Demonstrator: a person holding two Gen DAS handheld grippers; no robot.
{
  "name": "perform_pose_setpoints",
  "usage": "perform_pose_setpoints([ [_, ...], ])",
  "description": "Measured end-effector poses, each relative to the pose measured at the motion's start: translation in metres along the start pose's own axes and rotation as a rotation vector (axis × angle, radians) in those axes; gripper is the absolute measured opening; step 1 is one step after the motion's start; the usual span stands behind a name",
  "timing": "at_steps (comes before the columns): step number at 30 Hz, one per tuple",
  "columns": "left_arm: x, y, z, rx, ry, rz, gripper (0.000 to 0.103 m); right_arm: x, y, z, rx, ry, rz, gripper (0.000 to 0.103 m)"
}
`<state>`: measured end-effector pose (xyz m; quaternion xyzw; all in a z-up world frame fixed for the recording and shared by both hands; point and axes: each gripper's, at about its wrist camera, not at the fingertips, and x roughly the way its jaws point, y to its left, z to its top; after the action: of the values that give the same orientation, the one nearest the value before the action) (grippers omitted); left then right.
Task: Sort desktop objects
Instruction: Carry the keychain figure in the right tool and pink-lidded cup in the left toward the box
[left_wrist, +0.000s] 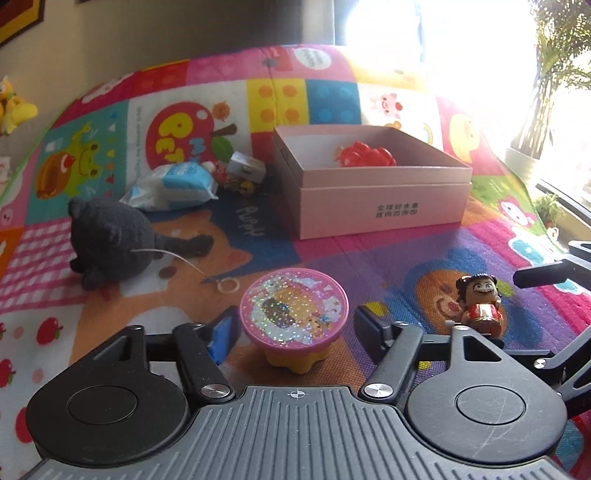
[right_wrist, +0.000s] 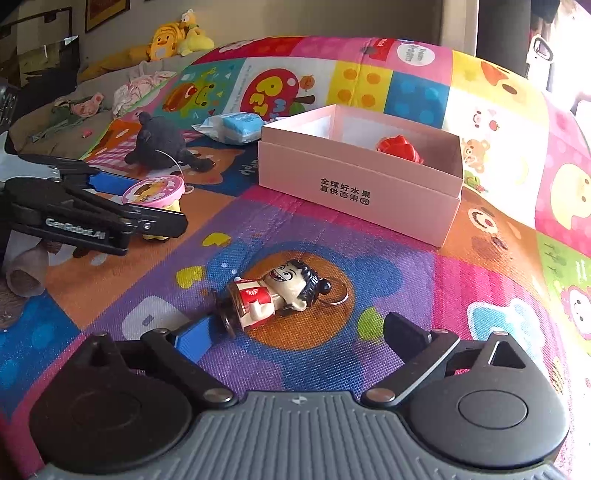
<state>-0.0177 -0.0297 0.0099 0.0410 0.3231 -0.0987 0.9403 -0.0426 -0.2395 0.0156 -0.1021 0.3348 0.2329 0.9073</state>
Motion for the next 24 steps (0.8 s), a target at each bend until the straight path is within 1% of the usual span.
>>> perform_pose_setpoints([
  [2,0.006,-0.001,0.0,-0.01,0.014,0.003,0.071,0.0,0.0,0.0,0.001,-0.002,-0.001,0.097],
  [6,0.007,-0.005,0.001,-0.015,-0.008,-0.001,0.07,0.002,0.0,0.0,0.006,0.004,0.005,0.098],
  [7,0.008,-0.005,0.001,-0.015,-0.01,0.002,0.068,0.002,0.0,0.0,0.003,0.004,0.006,0.098],
  [9,0.009,-0.006,0.001,-0.011,-0.009,0.005,0.059,0.001,0.002,0.0,-0.003,0.001,0.001,0.098],
  [12,0.006,-0.005,0.0,-0.011,-0.014,0.003,0.059,0.001,0.006,0.001,-0.023,-0.011,0.002,0.098],
  [17,-0.007,0.001,-0.002,-0.006,-0.026,0.002,0.058,0.0,0.014,0.008,-0.065,-0.072,0.032,0.098],
  [19,-0.013,0.005,-0.004,-0.006,-0.023,0.006,0.058,0.003,0.017,0.012,-0.086,-0.084,0.043,0.097],
  [20,-0.016,0.008,-0.005,-0.01,-0.02,0.009,0.058,0.006,0.017,0.015,-0.092,-0.075,0.055,0.092],
  [21,-0.018,0.01,-0.006,-0.014,-0.018,0.013,0.058,0.011,0.017,0.017,-0.093,-0.054,0.071,0.083],
  [23,-0.022,0.014,-0.008,-0.026,-0.015,0.02,0.058,0.019,0.015,0.021,-0.078,0.0,0.091,0.07],
  [24,-0.024,0.016,-0.009,-0.031,-0.014,0.022,0.058,0.019,0.013,0.022,-0.063,0.005,0.098,0.068],
])
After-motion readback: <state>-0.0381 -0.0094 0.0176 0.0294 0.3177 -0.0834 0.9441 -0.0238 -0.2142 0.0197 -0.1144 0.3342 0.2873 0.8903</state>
